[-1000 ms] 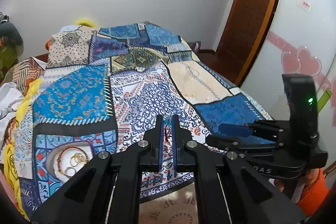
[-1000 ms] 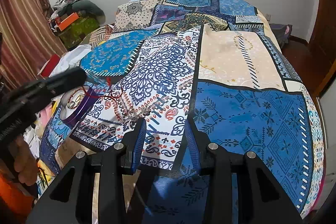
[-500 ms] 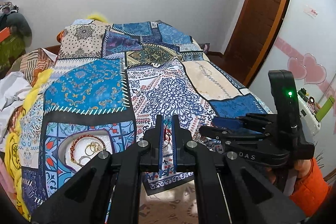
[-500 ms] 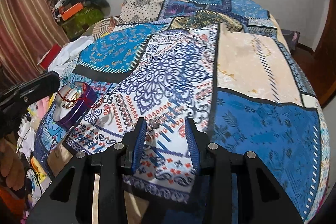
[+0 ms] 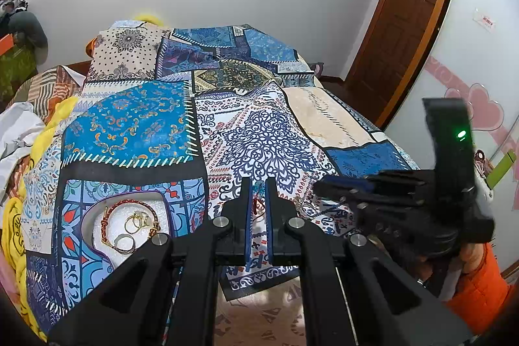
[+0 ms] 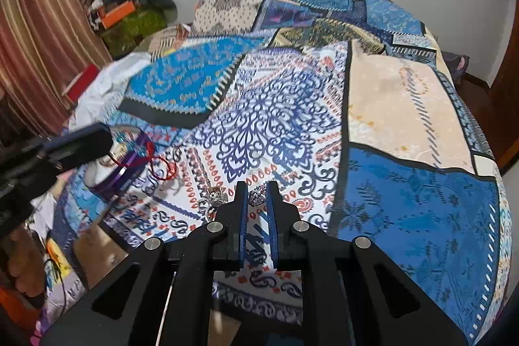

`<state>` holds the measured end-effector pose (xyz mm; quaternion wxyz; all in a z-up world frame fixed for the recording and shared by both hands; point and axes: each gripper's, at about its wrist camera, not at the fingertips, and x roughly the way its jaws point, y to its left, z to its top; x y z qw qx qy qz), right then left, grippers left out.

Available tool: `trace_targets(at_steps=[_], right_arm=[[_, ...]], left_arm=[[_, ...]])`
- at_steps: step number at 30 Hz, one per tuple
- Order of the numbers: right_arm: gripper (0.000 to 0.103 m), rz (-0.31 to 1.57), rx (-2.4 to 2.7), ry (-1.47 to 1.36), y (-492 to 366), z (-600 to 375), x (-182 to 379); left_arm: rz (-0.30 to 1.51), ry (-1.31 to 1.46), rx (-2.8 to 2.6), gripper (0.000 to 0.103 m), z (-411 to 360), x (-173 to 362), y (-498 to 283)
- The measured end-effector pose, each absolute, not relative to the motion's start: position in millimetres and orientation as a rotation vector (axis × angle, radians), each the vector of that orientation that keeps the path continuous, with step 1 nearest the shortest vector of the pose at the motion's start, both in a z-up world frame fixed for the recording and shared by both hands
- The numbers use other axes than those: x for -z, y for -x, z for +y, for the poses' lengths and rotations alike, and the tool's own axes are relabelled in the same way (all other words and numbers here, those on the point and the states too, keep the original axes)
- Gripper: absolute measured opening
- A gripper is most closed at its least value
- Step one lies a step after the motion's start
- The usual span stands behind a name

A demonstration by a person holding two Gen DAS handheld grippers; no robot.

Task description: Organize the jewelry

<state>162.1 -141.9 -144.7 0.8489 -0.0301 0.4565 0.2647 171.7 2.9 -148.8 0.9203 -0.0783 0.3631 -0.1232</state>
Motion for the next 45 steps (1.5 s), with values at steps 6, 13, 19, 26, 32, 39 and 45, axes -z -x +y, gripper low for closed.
trace_targets(at_steps=[6, 13, 19, 26, 32, 39, 45], right_arm=[[0.010, 0.898, -0.553, 0.048, -153, -153, 118], [0.010, 0.845, -0.560, 0.044, -144, -150, 97], [0.010, 0.817, -0.588, 0.042, -138, -137, 87], [0.010, 0.790, -0.640, 0.048, -133, -113, 79], [0.010, 0.783, -0.688, 0.053, -131, -92, 77], [0.010, 0.788, -0.743, 0.057, -132, -67, 80], [0.010, 0.817, -0.787, 0.079, -134, -41, 92]], left_arm=[[0.731, 0.161, 0.255, 0.005, 1, 143, -166], [0.694, 0.159, 0.243, 0.005, 6, 128, -155], [0.661, 0.166, 0.209, 0.005, 21, 117, -145], [0.630, 0.180, 0.148, 0.005, 46, 108, -134], [0.615, 0.192, 0.095, 0.005, 67, 106, -127], [0.625, 0.205, 0.062, 0.005, 87, 114, -127], [0.659, 0.239, 0.064, 0.005, 98, 129, -133]])
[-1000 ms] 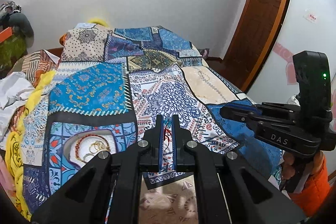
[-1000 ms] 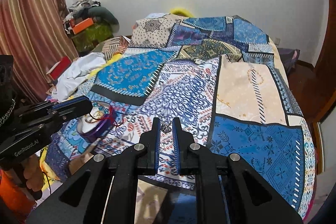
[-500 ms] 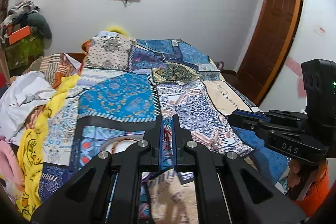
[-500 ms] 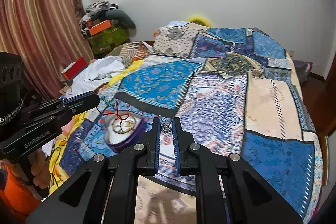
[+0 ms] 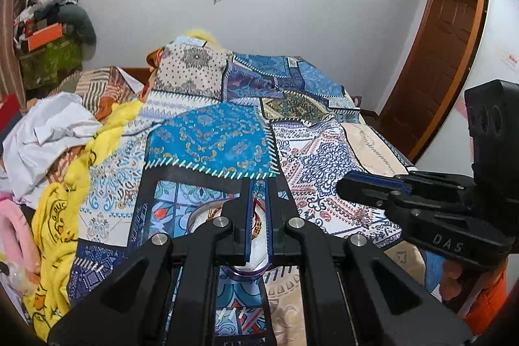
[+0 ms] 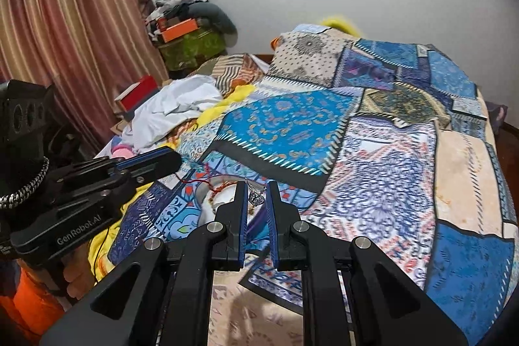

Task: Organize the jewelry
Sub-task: 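Carry both held items over the heart tin with both tools, then lower both items into the heart tin and open both tools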

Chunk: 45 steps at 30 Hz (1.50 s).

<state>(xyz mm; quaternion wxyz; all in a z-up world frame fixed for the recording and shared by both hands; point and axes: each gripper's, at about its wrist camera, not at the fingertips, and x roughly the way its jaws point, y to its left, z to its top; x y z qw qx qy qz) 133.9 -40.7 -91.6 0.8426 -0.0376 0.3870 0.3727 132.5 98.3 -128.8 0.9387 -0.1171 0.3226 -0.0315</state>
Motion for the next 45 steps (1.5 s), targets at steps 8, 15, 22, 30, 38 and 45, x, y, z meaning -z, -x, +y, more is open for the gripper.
trace_targets(at_steps=[8, 15, 22, 30, 38, 45], right_arm=[[0.010, 0.868, -0.817, 0.109, -138, -23, 110], [0.010, 0.929, -0.842, 0.136, -133, -12, 131], [0.010, 0.962, -0.848, 0.157, -135, -4, 143], [0.010, 0.992, -0.851, 0.199, -137, 7, 154], [0.010, 0.990, -0.863, 0.223, -134, 17, 155], [0.010, 0.945, -0.847, 0.295, -124, 25, 155]], left_arm=[[0.709, 0.273, 0.074, 0.005, 104, 152, -145], [0.765, 0.309, 0.089, 0.005, 108, 172, -156], [0.797, 0.327, 0.112, 0.005, 111, 182, -156], [0.801, 0.290, 0.090, 0.005, 114, 177, -148], [0.806, 0.234, -0.004, 0.010, 124, 179, -134], [0.810, 0.240, -0.048, 0.023, 135, 180, -121]])
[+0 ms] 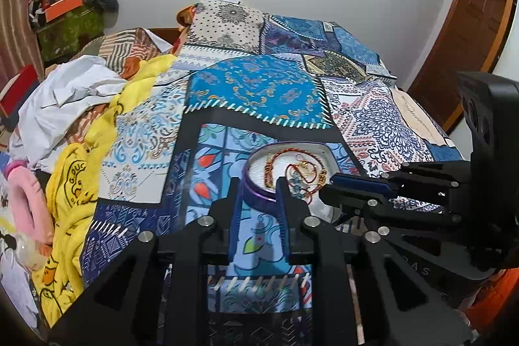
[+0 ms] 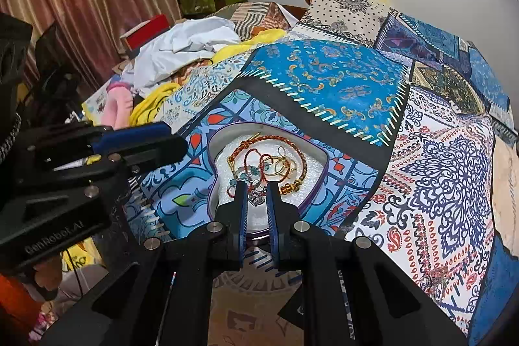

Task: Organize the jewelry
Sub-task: 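Lower both items into the heart tin and open both tools, then move both open tools back to the remaining jewelry on the quilt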

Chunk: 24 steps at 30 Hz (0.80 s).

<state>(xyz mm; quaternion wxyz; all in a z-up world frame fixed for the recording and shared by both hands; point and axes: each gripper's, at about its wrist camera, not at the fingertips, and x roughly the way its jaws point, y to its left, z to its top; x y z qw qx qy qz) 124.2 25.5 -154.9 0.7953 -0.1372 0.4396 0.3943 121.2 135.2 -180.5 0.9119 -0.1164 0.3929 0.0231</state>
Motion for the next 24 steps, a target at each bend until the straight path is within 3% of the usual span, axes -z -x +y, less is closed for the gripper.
trace_targets(at_steps=[8, 14, 24], right_arm=[[0.015, 0.964, -0.804, 0.325, -126, 27, 160], [0.032, 0.941, -0.778, 0.311, -125, 18, 151], [0.033, 0.870, -0.724, 0.240, -129, -19, 122]], left_arm=[[0.815, 0.250, -0.072, 0.031, 140, 180, -114], [0.818, 0.238, -0.071, 0.032, 133, 178, -112], [0.791, 0.189, -0.025, 0.036, 102, 160, -120]])
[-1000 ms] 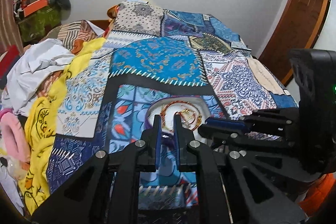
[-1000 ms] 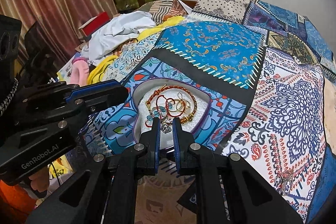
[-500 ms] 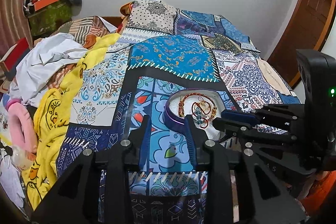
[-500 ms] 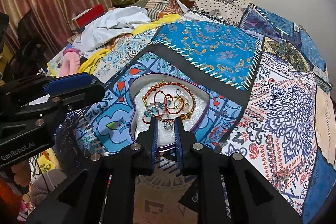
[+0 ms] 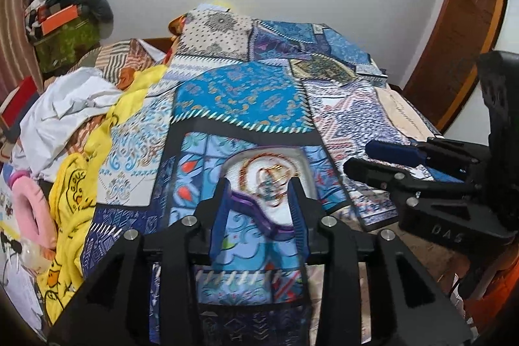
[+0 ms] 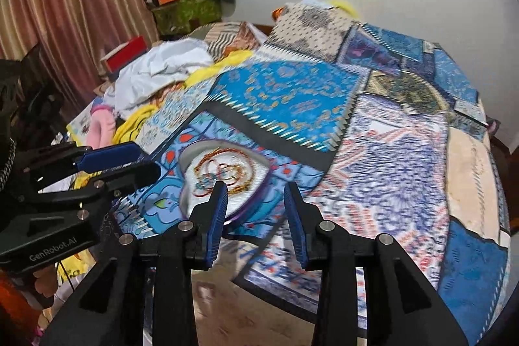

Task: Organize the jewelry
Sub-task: 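Move both open tools back to the remaining jewelry on the quilt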

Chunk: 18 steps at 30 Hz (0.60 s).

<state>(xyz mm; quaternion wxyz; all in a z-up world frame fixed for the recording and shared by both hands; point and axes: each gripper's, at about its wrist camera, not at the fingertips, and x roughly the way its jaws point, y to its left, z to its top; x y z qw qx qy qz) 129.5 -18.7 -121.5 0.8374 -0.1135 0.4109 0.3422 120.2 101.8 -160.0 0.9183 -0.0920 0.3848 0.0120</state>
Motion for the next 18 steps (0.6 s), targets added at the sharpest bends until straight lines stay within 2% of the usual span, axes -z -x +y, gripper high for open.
trace_targets(at_steps=[11, 15, 18], right_arm=[[0.033, 0.801, -0.601, 0.170, -135, -85, 97], [0.033, 0.794, -0.546, 0.136, -140, -114, 93], [0.033, 0.800, -0.497, 0.109, -144, -136, 94]], left_arm=[[0.748, 0.122, 0.080, 0.037, 48, 138, -140], [0.742, 0.096, 0.120, 0.042, 27, 134, -149], [0.752, 0.085, 0.151, 0.042, 14, 137, -157]])
